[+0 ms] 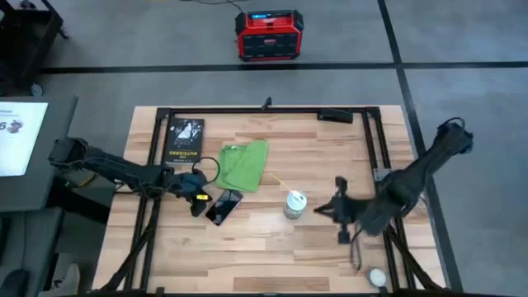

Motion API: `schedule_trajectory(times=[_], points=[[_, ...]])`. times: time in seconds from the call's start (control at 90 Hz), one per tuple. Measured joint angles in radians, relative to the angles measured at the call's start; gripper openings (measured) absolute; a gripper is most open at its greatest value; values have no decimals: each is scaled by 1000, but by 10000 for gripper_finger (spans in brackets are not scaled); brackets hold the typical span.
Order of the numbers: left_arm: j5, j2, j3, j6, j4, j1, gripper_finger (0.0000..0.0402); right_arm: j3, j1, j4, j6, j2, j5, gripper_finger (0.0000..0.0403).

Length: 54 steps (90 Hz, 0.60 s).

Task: Apply microfiber cloth
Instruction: Spray the pink cellphone using the spray bottle

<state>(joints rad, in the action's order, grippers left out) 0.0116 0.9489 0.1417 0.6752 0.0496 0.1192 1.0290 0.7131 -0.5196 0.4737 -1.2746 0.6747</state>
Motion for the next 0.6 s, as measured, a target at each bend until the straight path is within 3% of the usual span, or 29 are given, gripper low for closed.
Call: schedule_trajectory(times=[0.256,0.6], points=[[-1,11,1,0,0,0,0,0,0,27,274,-237,74,0],[6,96,1,31,-104,67,0,-1,35,270,478,-497,186,0]])
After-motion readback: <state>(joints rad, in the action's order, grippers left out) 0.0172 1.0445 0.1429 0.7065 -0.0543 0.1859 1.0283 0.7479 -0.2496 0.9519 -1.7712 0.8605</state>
